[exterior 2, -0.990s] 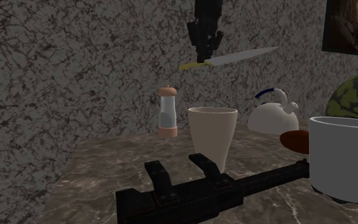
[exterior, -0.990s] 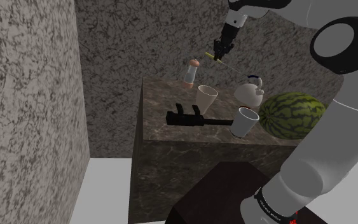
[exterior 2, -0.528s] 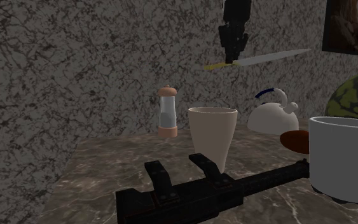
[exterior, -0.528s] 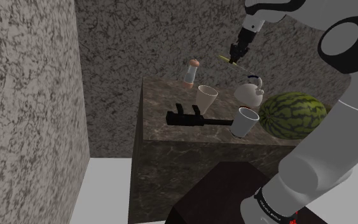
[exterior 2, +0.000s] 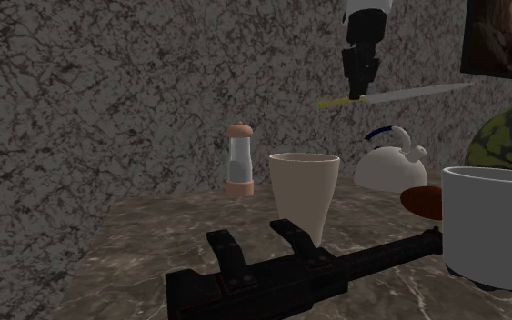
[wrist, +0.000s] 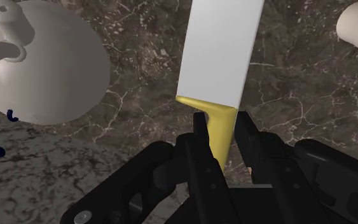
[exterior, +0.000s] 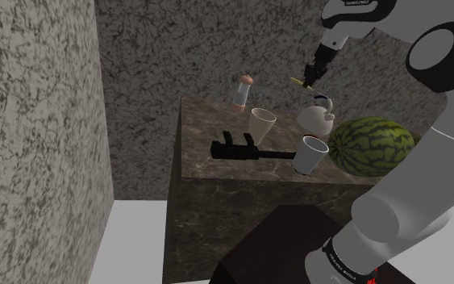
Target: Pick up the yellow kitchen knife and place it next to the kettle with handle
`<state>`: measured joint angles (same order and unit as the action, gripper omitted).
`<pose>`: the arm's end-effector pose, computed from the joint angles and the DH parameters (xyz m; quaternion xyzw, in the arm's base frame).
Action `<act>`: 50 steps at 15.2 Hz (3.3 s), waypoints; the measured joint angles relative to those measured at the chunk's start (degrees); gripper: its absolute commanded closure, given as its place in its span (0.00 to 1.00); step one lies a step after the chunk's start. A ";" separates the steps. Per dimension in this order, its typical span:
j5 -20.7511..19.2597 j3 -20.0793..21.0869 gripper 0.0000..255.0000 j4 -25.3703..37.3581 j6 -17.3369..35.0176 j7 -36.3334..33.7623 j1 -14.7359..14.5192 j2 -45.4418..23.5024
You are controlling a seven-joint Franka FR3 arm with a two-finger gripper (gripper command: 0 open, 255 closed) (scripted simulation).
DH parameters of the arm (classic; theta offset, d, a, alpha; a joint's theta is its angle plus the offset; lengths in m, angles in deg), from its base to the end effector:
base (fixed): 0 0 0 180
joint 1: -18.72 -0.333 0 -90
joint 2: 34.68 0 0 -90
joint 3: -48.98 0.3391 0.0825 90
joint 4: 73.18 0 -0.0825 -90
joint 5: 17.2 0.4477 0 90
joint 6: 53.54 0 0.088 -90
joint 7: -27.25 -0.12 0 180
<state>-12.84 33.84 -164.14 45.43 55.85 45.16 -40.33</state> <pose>0.5050 -0.4279 0.5787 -0.9926 0.1171 -0.0326 0.0075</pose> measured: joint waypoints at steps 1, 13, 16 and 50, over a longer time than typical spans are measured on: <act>0.01 0.02 1.00 -0.77 0.78 0.02 -0.03 0.00; 0.17 0.15 1.00 -9.76 9.78 0.48 -0.19 -0.04; 0.33 0.20 1.00 -11.90 12.26 0.63 -0.22 -0.39; 3.48 0.73 0.00 -23.63 30.86 3.53 0.25 -7.08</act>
<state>-9.36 34.56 -187.77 76.30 59.38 45.41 -47.41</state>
